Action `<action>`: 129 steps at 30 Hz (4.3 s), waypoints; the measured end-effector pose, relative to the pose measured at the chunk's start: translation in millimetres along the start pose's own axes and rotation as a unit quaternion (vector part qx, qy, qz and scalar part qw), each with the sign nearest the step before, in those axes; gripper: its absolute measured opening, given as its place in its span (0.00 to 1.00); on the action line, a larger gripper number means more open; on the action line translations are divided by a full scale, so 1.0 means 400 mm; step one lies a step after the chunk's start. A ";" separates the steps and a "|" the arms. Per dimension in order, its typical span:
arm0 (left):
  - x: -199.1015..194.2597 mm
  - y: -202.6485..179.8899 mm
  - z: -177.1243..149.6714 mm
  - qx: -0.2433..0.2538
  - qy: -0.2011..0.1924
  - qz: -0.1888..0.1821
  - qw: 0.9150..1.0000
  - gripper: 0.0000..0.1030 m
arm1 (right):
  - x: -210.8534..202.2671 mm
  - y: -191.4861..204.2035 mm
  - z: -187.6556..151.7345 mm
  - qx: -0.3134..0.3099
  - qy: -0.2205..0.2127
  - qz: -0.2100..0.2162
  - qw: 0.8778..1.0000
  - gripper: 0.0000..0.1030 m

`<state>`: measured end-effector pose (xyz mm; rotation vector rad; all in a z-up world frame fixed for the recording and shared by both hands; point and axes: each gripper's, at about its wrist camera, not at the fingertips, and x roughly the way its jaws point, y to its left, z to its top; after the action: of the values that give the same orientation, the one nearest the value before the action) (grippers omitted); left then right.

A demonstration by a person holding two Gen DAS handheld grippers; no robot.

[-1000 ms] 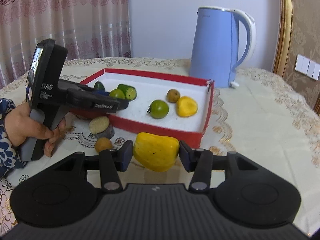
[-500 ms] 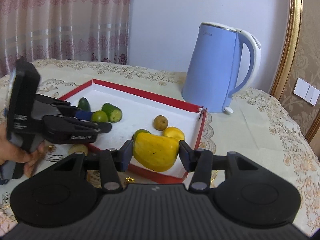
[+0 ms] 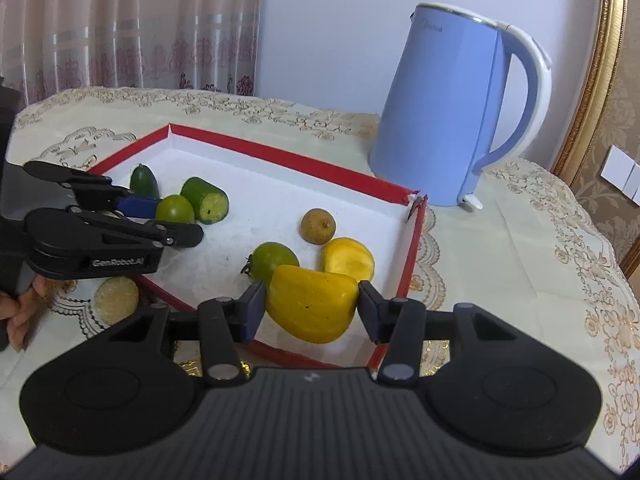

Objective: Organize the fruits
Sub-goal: 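Carry the yellow mango piece toward the tray with the right tool, then lower the mango into the tray with the right tool while the left tool releases the tomato, then grasp the brown round fruit with the right tool while the left tool moves toward the eggplant slice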

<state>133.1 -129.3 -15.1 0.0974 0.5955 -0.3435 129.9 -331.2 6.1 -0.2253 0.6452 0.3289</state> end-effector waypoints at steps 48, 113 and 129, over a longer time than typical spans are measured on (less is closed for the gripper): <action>0.003 -0.003 0.001 0.000 -0.001 0.001 1.000 0.33 | 0.097 -0.004 0.013 0.047 0.014 0.023 0.999 0.29; 0.003 -0.011 -0.001 0.010 -0.003 0.022 1.000 0.46 | -0.198 0.007 -0.151 0.098 -0.067 0.047 0.992 1.00; -0.160 0.018 0.001 0.000 -0.061 0.068 0.996 0.75 | -0.182 0.105 -0.169 0.073 -0.061 0.109 0.990 1.00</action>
<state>86.2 -104.2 21.2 0.1152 0.4653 -0.2166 22.6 -329.5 -5.6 0.0055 0.5700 0.4991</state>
